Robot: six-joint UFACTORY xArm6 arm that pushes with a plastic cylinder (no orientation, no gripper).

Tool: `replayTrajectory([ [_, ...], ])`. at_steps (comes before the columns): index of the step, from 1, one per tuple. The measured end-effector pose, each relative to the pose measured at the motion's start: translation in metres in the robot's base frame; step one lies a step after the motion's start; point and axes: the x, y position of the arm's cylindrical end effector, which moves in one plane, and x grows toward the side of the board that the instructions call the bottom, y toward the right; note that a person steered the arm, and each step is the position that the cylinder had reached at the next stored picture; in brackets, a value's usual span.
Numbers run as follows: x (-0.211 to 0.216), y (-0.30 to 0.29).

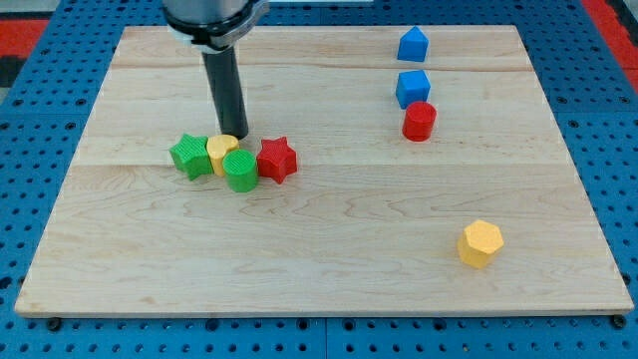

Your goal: Slide red star towards the down and right a bit

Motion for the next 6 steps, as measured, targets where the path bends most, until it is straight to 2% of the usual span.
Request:
replayTrajectory([
  [1,0.028,0.032],
  [3,0.041,0.115],
  [4,0.080,0.126],
  [5,0.102,0.151],
  [6,0.103,0.178],
])
